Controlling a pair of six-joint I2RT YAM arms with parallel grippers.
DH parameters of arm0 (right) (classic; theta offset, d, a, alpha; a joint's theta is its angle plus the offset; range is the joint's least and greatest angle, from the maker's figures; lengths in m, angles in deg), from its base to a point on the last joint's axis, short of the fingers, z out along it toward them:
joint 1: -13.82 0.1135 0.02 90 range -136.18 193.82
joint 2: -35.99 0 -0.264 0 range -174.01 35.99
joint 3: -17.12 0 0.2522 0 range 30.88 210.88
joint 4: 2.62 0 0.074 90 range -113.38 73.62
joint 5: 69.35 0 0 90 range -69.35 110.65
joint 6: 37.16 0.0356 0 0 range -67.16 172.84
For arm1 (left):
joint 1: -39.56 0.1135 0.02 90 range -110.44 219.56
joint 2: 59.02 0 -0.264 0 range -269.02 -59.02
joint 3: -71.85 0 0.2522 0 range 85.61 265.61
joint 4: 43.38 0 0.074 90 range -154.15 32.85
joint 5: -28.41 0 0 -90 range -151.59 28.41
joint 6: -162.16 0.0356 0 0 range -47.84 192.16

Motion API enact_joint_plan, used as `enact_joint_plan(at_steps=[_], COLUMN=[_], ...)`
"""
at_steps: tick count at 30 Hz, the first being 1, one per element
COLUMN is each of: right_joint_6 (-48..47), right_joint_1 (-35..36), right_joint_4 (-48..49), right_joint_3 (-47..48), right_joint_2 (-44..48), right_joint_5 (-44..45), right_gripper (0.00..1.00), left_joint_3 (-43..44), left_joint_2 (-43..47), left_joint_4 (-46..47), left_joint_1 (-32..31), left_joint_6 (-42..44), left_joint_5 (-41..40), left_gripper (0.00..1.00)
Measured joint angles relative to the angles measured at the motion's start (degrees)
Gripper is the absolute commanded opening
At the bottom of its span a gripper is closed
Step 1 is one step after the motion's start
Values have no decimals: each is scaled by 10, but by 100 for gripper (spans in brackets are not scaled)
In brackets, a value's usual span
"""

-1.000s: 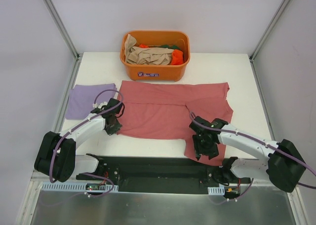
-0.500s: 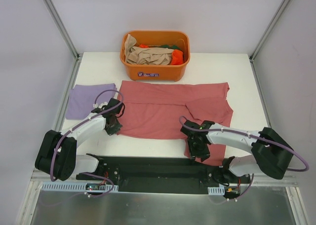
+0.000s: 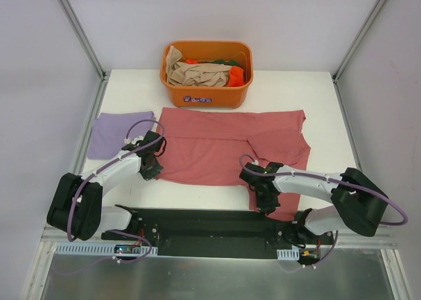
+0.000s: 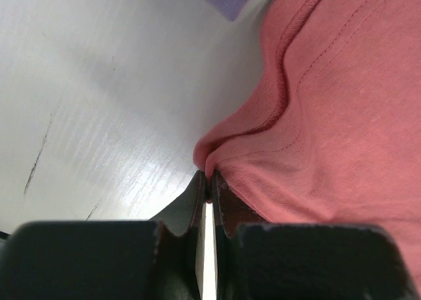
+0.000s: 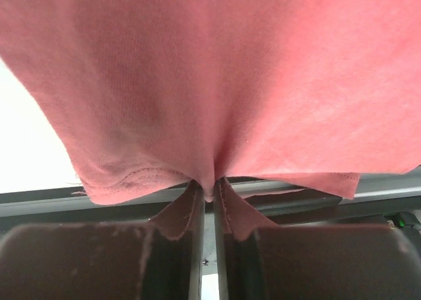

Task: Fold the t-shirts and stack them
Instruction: Grap the side of the flattened tshirt closest away from the robot with both arms, then fold the other side of the tshirt into a rectangle

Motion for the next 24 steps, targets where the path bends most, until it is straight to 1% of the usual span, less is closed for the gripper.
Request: enact_joint_plan(at_steps=[1,6,10,16,19,24], right_joint_6=[4,5,-13,-55,-86,-156], right_joint_1=[0,1,-3,-11,-34,-98], right_joint_4=[-2,-10,-5,-49,-75,-91], right_joint_3=[0,-1,5,46,83,155], right_joint_2=[2,39,78,80,68,44], right_joint_5=[3,20,52,89,118,158], right_gripper=[1,0,0,1,0,0], left_joint_3=[0,0,0,0,7,37], left_joint_2=[0,0,5,19,23,24], left_joint_4=[0,1,1,3,2,3], left_joint_1=[0,0,0,0,0,0], left_joint_6=[0,4,10,14,15,15], left_joint_5=[0,0,2,13,15,13], left_gripper=[0,0,0,0,0,0])
